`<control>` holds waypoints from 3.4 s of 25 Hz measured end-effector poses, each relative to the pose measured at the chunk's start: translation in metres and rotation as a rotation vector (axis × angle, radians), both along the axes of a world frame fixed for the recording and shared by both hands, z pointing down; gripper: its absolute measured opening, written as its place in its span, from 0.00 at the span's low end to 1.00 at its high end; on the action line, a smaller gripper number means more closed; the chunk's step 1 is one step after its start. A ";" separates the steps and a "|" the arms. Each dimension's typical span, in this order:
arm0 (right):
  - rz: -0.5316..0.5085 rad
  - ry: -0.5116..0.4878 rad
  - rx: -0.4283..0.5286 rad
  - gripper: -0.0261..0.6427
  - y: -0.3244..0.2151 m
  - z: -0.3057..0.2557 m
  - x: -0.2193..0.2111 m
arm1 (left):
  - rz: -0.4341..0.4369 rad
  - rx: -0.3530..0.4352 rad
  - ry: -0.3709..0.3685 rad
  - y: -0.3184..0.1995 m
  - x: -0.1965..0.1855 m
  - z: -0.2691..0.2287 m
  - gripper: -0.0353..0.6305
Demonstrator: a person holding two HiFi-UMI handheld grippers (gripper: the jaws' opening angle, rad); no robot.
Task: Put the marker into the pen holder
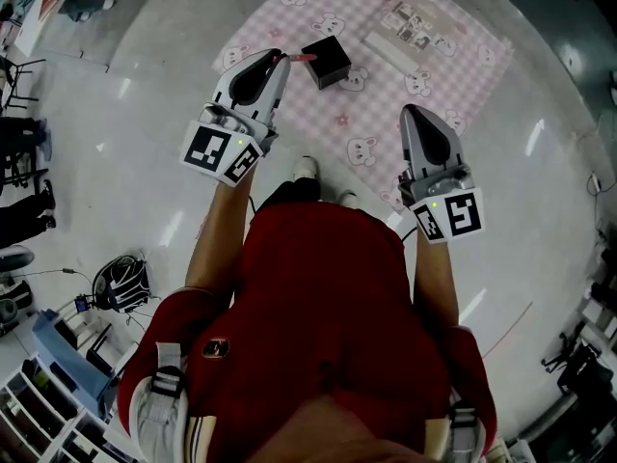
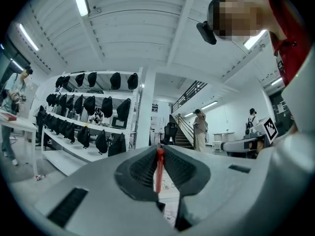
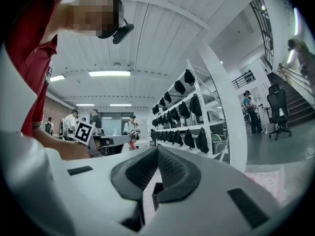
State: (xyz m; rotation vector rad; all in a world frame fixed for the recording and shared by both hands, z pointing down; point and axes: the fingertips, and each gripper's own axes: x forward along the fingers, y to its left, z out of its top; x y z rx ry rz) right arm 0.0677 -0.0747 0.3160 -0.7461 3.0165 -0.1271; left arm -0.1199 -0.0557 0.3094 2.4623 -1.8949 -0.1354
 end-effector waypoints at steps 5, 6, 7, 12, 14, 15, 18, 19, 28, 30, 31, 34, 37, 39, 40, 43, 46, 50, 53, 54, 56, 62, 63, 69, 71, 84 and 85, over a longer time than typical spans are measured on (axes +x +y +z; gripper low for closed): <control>0.037 0.014 -0.008 0.04 -0.009 0.003 -0.005 | 0.041 -0.021 0.005 -0.017 -0.006 0.011 0.12; 0.044 0.017 -0.009 0.04 -0.011 0.004 -0.006 | 0.047 -0.026 0.006 -0.020 -0.007 0.014 0.12; 0.050 0.020 -0.009 0.04 -0.013 0.005 -0.007 | 0.053 -0.030 0.007 -0.022 -0.009 0.017 0.12; 0.082 0.034 -0.012 0.04 -0.019 0.009 -0.011 | 0.081 -0.058 0.014 -0.034 -0.016 0.035 0.12; 0.094 0.039 -0.015 0.04 -0.021 0.010 -0.014 | 0.090 -0.072 0.016 -0.040 -0.019 0.041 0.12; 0.100 0.042 -0.017 0.04 -0.022 0.011 -0.015 | 0.095 -0.079 0.018 -0.043 -0.021 0.045 0.12; 0.122 0.051 -0.023 0.04 -0.025 0.013 -0.019 | 0.113 -0.102 0.025 -0.052 -0.026 0.058 0.12; 0.129 0.054 -0.024 0.04 -0.026 0.014 -0.020 | 0.118 -0.110 0.028 -0.055 -0.028 0.063 0.12; 0.197 0.082 -0.043 0.04 -0.033 0.021 -0.033 | 0.173 -0.165 0.047 -0.078 -0.040 0.096 0.12; 0.211 0.086 -0.046 0.04 -0.036 0.023 -0.036 | 0.187 -0.177 0.048 -0.084 -0.041 0.104 0.12; 0.217 0.088 -0.047 0.04 -0.037 0.024 -0.037 | 0.194 -0.184 0.047 -0.086 -0.041 0.108 0.12; 0.231 0.094 -0.052 0.04 -0.039 0.027 -0.042 | 0.217 -0.205 0.039 -0.092 -0.041 0.120 0.12; 0.244 0.098 -0.056 0.04 -0.040 0.030 -0.048 | 0.237 -0.226 0.035 -0.096 -0.042 0.133 0.12; 0.256 0.102 -0.061 0.04 -0.041 0.032 -0.050 | 0.251 -0.241 0.033 -0.100 -0.043 0.141 0.12; 0.261 0.104 -0.063 0.04 -0.041 0.033 -0.051 | 0.256 -0.247 0.032 -0.101 -0.043 0.145 0.12; 0.269 0.110 -0.068 0.04 -0.044 0.036 -0.054 | 0.262 -0.261 0.030 -0.105 -0.045 0.155 0.12; 0.277 0.113 -0.071 0.04 -0.046 0.040 -0.057 | 0.273 -0.272 0.029 -0.109 -0.045 0.166 0.12; 0.285 0.119 -0.074 0.04 -0.049 0.043 -0.060 | 0.296 -0.287 0.026 -0.115 -0.040 0.175 0.12; 0.293 0.121 -0.077 0.04 -0.051 0.045 -0.059 | 0.308 -0.299 0.018 -0.118 -0.036 0.182 0.12; 0.296 0.121 -0.077 0.04 -0.053 0.046 -0.058 | 0.311 -0.302 0.014 -0.119 -0.035 0.184 0.12; 0.302 0.121 -0.079 0.04 -0.055 0.048 -0.056 | 0.315 -0.308 0.006 -0.120 -0.034 0.188 0.12; 0.313 0.121 -0.085 0.04 -0.055 0.051 -0.055 | 0.323 -0.334 -0.011 -0.117 -0.032 0.201 0.12; 0.313 0.121 -0.085 0.04 -0.056 0.052 -0.055 | 0.325 -0.338 -0.017 -0.117 -0.031 0.204 0.12; 0.309 0.121 -0.084 0.04 -0.057 0.052 -0.058 | 0.329 -0.354 -0.020 -0.115 -0.032 0.212 0.12; 0.307 0.122 -0.085 0.04 -0.055 0.051 -0.059 | 0.331 -0.351 -0.015 -0.114 -0.033 0.211 0.12; 0.297 0.129 -0.087 0.04 -0.054 0.055 -0.060 | 0.344 -0.335 -0.021 -0.111 -0.028 0.212 0.13; 0.295 0.129 -0.087 0.04 -0.054 0.055 -0.060 | 0.343 -0.335 -0.022 -0.111 -0.028 0.212 0.13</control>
